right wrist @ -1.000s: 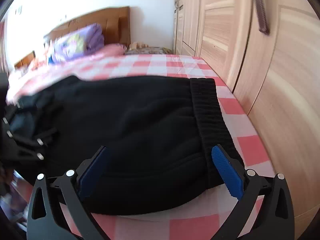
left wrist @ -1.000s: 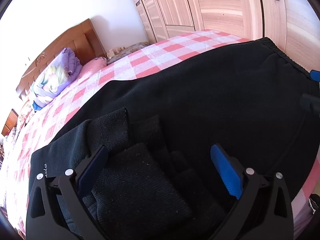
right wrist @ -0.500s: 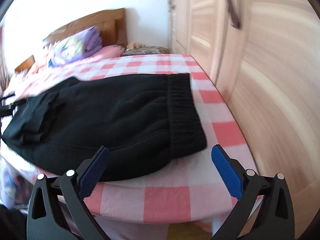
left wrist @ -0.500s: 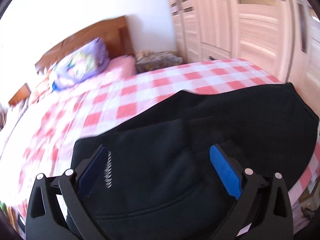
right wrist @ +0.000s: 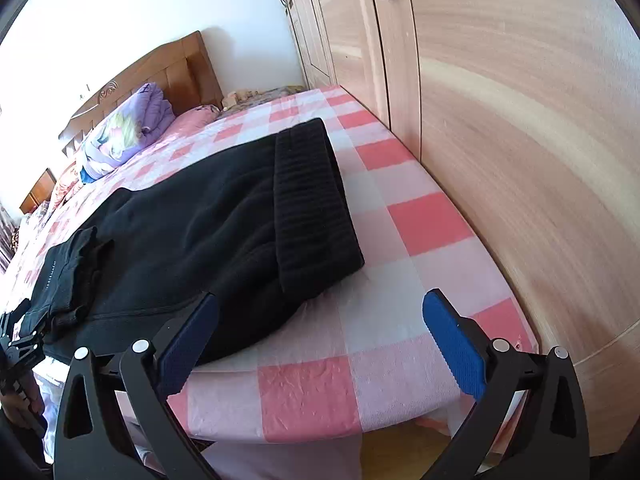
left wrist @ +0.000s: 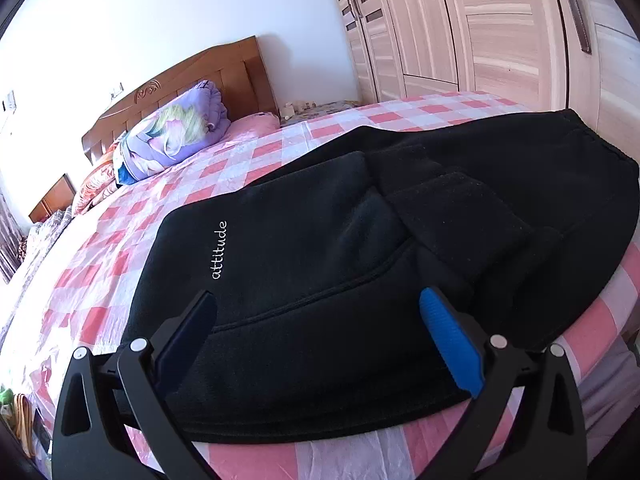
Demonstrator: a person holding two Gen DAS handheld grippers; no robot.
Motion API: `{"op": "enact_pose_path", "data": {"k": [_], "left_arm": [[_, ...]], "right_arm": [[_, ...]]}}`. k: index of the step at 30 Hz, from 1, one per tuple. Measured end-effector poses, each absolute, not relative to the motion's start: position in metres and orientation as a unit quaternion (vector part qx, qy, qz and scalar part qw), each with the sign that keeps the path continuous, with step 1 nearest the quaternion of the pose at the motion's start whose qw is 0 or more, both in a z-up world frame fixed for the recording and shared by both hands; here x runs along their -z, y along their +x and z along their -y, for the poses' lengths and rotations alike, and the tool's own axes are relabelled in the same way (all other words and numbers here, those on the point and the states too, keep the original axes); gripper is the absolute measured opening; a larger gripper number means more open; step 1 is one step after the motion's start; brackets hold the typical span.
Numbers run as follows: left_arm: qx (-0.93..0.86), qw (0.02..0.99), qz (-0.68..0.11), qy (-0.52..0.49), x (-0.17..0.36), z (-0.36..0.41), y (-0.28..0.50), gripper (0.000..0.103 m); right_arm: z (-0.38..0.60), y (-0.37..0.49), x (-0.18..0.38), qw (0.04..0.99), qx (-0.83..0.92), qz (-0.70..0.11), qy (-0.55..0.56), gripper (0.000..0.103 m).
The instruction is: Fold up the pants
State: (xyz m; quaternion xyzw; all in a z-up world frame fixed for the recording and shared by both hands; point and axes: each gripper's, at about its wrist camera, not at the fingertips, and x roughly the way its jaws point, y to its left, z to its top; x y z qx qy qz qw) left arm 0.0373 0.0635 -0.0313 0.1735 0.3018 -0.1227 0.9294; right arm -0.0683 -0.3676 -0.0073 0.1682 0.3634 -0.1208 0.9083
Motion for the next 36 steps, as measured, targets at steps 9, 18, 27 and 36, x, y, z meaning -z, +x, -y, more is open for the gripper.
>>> {"op": "enact_pose_path", "data": {"k": [9, 18, 27, 36], "left_arm": [[0.214, 0.936, -0.266, 0.090, -0.073, 0.016, 0.074, 0.101], [0.273, 0.871, -0.354, 0.203, 0.023, 0.162, 0.110, 0.101], [0.274, 0.851, -0.411, 0.179, 0.048, 0.165, 0.124, 0.101], [0.285, 0.840, -0.436, 0.151, 0.053, 0.160, 0.132, 0.102]], "right_arm": [[0.368, -0.058, 0.018, 0.894, 0.075, -0.372, 0.240, 0.099], [0.362, -0.045, 0.023, 0.872, 0.016, -0.381, 0.306, 0.099], [0.344, -0.022, 0.019, 0.872, 0.045, -0.406, 0.268, 0.095], [0.352, -0.029, 0.021, 0.866, 0.080, -0.402, 0.285, 0.058]]}}
